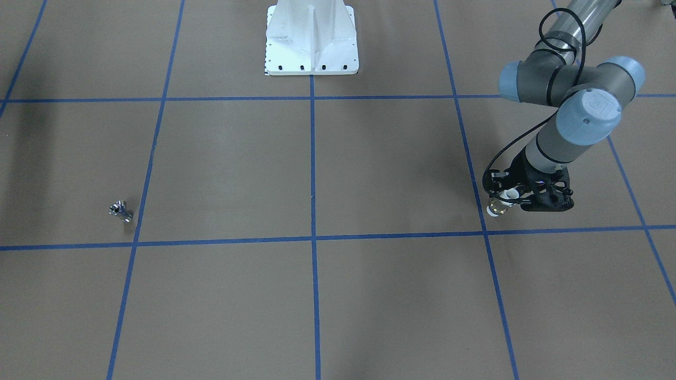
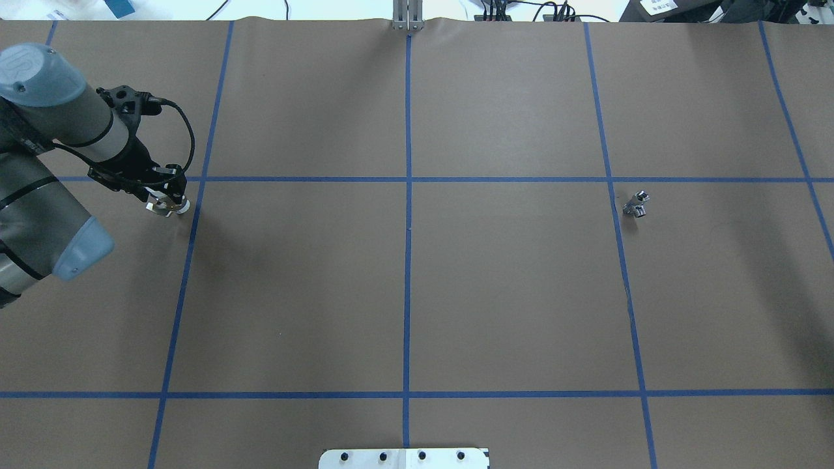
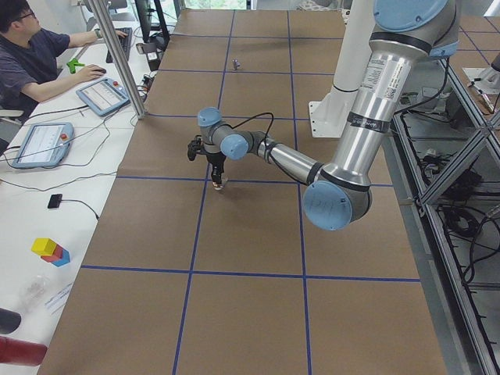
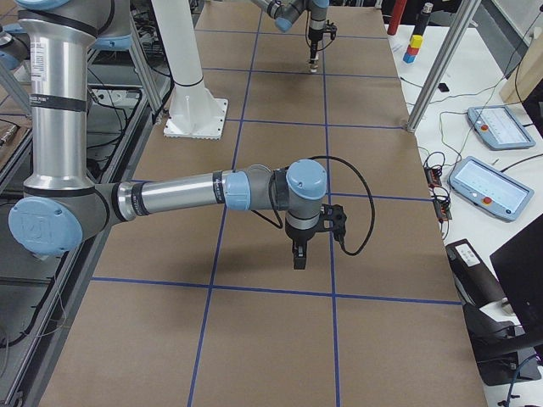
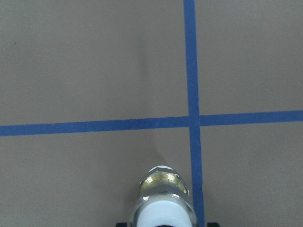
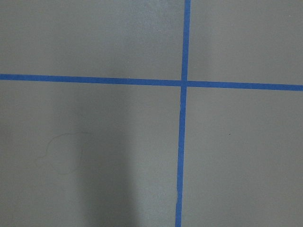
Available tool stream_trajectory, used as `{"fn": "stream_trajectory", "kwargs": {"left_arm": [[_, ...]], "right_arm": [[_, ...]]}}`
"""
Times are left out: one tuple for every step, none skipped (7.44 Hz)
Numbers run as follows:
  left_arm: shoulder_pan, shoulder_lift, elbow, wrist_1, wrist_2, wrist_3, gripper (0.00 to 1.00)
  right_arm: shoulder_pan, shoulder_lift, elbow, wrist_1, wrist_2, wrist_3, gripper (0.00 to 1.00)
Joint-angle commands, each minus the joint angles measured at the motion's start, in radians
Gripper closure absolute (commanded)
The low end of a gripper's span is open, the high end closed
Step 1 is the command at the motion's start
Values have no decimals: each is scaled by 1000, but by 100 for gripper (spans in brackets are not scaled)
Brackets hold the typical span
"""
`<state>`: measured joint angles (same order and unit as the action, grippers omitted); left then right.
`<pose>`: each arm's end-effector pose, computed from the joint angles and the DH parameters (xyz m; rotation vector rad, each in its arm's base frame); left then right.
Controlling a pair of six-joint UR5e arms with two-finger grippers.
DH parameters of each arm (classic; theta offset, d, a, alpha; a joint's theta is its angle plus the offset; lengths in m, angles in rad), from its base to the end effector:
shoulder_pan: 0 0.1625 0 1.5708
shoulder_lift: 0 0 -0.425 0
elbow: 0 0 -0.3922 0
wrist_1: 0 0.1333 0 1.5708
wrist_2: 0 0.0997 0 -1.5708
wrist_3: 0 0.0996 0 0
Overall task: Assemble PPR valve and pipe with both arms
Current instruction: 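Close the left gripper on the white valve and lift it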
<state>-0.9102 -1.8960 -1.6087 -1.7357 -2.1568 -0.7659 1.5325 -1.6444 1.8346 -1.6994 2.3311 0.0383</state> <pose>0.3250 -0.5457 0.4474 0.0133 0.7674 0.0546 0.0471 -0.4600 0.5781 0.0295 -0.7617 -0.0234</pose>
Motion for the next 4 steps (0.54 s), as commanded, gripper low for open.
{"fn": "stream_trajectory", "kwargs": {"left_arm": [[-3, 0, 3, 1, 0, -1, 39], [-3, 0, 3, 2, 2, -1, 39], [-3, -2, 6, 2, 9, -1, 39], [-1, -8, 12, 2, 14, -1, 39]], "right_arm": [[0, 0, 0, 0, 1, 0, 0], [0, 0, 0, 0, 1, 0, 0], [0, 0, -2, 0, 1, 0, 0], [0, 0, -2, 0, 1, 0, 0]]}}
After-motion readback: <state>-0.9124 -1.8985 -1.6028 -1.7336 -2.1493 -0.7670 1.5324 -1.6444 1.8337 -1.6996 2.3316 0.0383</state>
